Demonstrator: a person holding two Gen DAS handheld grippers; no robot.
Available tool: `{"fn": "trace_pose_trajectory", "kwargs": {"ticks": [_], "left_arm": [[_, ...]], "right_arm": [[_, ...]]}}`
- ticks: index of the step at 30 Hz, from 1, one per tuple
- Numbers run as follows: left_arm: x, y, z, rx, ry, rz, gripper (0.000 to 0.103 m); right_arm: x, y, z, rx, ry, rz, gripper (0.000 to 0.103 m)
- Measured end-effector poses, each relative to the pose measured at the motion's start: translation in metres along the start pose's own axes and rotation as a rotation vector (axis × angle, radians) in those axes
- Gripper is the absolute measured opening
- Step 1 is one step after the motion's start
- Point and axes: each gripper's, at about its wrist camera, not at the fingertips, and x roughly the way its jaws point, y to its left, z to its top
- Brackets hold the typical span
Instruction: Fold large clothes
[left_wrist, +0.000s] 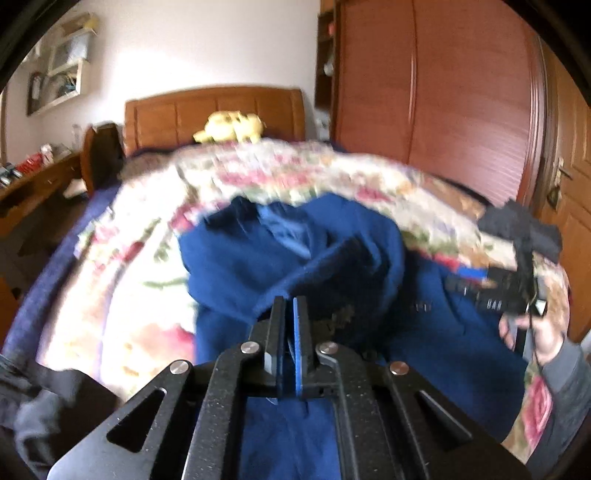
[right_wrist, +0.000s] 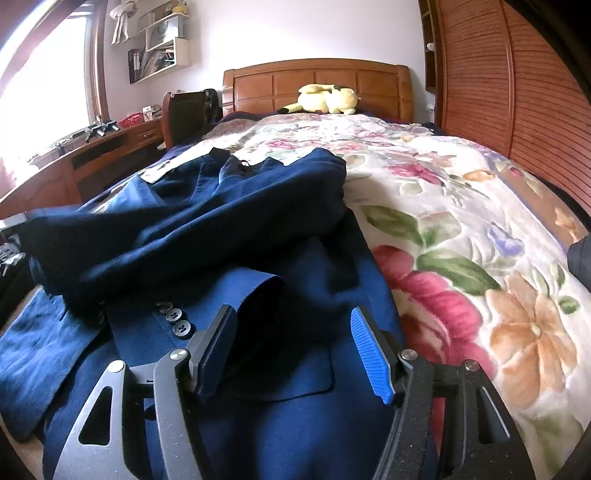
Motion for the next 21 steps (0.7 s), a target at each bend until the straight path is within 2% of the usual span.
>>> {"fn": "trace_pose_trajectory", "kwargs": {"ticks": [4,6,7,11,12,13,14,21], "left_arm": [[-0.03,0.013,0.013,-0.007,-0.05,0.06,0.004],[-0.025,0.019,0.01,-0.003,-0.012,0.092,0.004],[-0.017,0.02,0.006,0.002,0.028,0.085,0.004],[0.004,0.02,-0.011,-0.009,0.102,0.05,0.005],[0.004,0.018,-0.014,-0.004,0.103,0.054,0.011],[0.004,0.017,-0.016,0.001,0.103,0.06,0.027],[0.003,0.016,-0.018,0.001,0.096,0.065,0.032],[-0.012,0.015,-0.032,0.007,0.103,0.122,0.036]], "right_arm": [[0.001,0.0,0.0,0.0,0.004,0.001,0.067],[0.002,-0.001,0.0,0.001,0.007,0.002,0.067],[0.002,-0.001,0.0,0.001,0.008,0.002,0.067],[0.003,-0.003,0.0,0.006,0.007,0.003,0.067],[0.003,-0.004,0.0,0.009,0.007,0.003,0.067],[0.003,-0.004,0.0,0.011,0.008,0.003,0.067],[0.003,-0.005,0.0,0.013,0.009,0.003,0.067],[0.004,-0.006,0.0,0.017,0.01,0.005,0.067]]}}
